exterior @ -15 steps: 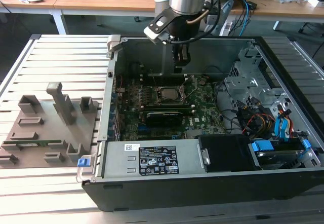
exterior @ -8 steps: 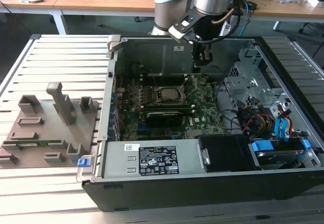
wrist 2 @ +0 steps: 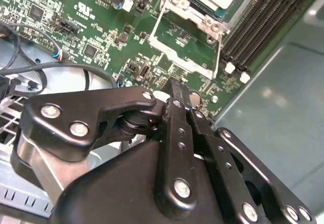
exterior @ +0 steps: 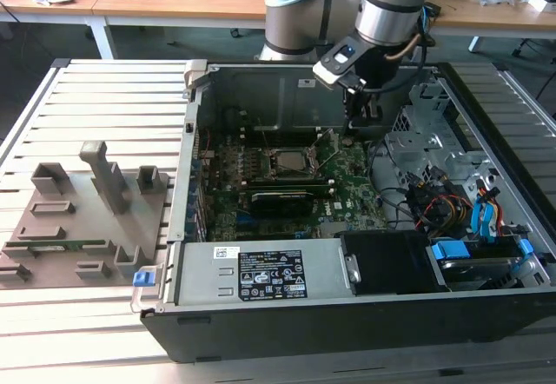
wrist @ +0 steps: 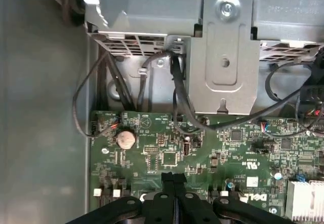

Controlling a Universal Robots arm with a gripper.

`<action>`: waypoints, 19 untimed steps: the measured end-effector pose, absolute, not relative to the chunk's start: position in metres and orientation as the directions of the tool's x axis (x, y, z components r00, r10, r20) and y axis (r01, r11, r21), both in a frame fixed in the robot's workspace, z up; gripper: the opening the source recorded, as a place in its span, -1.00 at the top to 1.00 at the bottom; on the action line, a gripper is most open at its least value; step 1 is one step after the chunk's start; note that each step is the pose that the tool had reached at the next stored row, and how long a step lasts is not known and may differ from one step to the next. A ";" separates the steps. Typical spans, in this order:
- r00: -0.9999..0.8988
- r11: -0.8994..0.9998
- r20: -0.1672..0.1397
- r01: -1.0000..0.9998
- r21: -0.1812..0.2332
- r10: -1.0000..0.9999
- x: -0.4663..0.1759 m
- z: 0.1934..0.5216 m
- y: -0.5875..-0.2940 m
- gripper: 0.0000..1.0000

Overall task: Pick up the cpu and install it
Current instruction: 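Close the cpu cover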

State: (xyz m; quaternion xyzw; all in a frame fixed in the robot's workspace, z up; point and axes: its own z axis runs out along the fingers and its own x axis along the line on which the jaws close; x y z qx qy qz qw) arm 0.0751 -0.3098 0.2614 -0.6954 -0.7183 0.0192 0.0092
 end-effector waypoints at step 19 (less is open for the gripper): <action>-0.040 0.039 -0.014 0.998 -0.039 0.999 0.013 0.251 -0.310 0.79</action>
